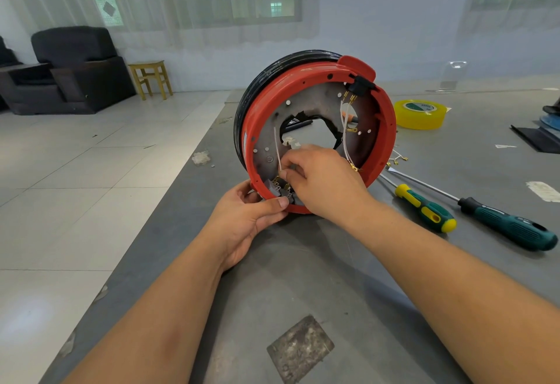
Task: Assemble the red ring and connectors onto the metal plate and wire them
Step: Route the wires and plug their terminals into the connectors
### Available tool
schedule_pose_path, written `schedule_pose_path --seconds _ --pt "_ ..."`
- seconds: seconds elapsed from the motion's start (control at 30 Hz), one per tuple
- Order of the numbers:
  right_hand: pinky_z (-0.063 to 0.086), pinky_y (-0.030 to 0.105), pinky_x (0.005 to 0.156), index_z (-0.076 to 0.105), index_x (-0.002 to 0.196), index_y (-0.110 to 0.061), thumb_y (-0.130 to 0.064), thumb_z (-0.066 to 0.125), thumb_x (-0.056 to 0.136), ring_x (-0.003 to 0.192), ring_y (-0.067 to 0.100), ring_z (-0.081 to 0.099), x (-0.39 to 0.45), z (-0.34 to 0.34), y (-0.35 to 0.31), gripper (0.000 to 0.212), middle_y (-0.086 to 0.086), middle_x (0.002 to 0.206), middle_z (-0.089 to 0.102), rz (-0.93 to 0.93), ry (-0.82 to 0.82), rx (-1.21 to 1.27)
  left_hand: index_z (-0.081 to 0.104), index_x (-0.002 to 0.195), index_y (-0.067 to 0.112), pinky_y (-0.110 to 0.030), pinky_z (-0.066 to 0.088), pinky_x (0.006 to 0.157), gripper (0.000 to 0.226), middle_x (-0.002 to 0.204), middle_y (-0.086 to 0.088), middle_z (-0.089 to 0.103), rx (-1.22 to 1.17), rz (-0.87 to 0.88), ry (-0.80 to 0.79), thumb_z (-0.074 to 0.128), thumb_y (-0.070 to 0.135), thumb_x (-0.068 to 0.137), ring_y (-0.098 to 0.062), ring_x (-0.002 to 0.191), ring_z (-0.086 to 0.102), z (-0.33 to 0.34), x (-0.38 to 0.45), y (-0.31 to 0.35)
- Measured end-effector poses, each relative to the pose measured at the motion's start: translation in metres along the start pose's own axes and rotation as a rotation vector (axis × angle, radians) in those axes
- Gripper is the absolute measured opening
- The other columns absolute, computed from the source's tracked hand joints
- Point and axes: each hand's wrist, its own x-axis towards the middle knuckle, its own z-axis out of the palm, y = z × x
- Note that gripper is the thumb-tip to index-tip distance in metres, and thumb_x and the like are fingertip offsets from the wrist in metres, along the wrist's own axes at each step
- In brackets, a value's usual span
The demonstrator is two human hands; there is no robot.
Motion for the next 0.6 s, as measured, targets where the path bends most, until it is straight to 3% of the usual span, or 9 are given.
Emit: schedule_pose_path --seconds 0.17,0.3,0.43,0.6 --pt "0.038 0.027 0.067 0.074 0.097 -0.026 -0.028 0.066 0.096 0.075 0.010 0.051 -0.0006 0.0023 0.0043 0.008 -0.017 0.074 0.042 0.019 0.053 0.043 0.066 0.124 0.007 -0.030 0.063 0.078 0.066 0.108 -0.015 0.077 0.009 0.028 -0.008 0.088 0.002 0.062 -0.034 0.106 0.076 0.0005 0.0003 -0.0025" --pt "0.038 0.026 0.067 0.074 0.093 -0.026 -0.028 0.068 0.095 0.069 0.008 0.048 -0.0025 0.0062 0.0038 0.006 -0.018 0.068 0.042 0.047 0.092 0.098 0.056 0.140 0.016 -0.035 0.064 0.081 0.079 0.116 -0.020 0.074 -0.040 0.041 -0.010 0.086 -0.001 0.068 -0.036 0.110 0.074 -0.0010 0.0005 -0.0028" --pt "0.031 0.019 0.057 0.074 0.083 -0.023 -0.025 0.071 0.093 0.053 0.003 0.045 -0.0026 0.0065 0.0047 0.010 -0.013 0.053 0.044 0.106 0.115 0.201 0.058 0.136 0.004 -0.041 0.064 0.082 0.074 0.122 -0.016 0.071 -0.141 0.032 -0.044 0.088 -0.002 0.068 -0.038 0.111 0.074 -0.0032 0.0001 -0.0007" --pt "0.030 0.013 0.055 0.075 0.083 -0.019 -0.022 0.072 0.093 0.053 0.002 0.050 -0.0033 0.0060 0.0041 0.012 -0.012 0.050 0.047 0.135 0.087 0.265 0.056 0.135 0.002 -0.043 0.064 0.083 0.067 0.121 -0.015 0.074 -0.146 0.028 -0.061 0.082 -0.006 0.073 -0.038 0.112 0.074 -0.0057 0.0005 -0.0030"
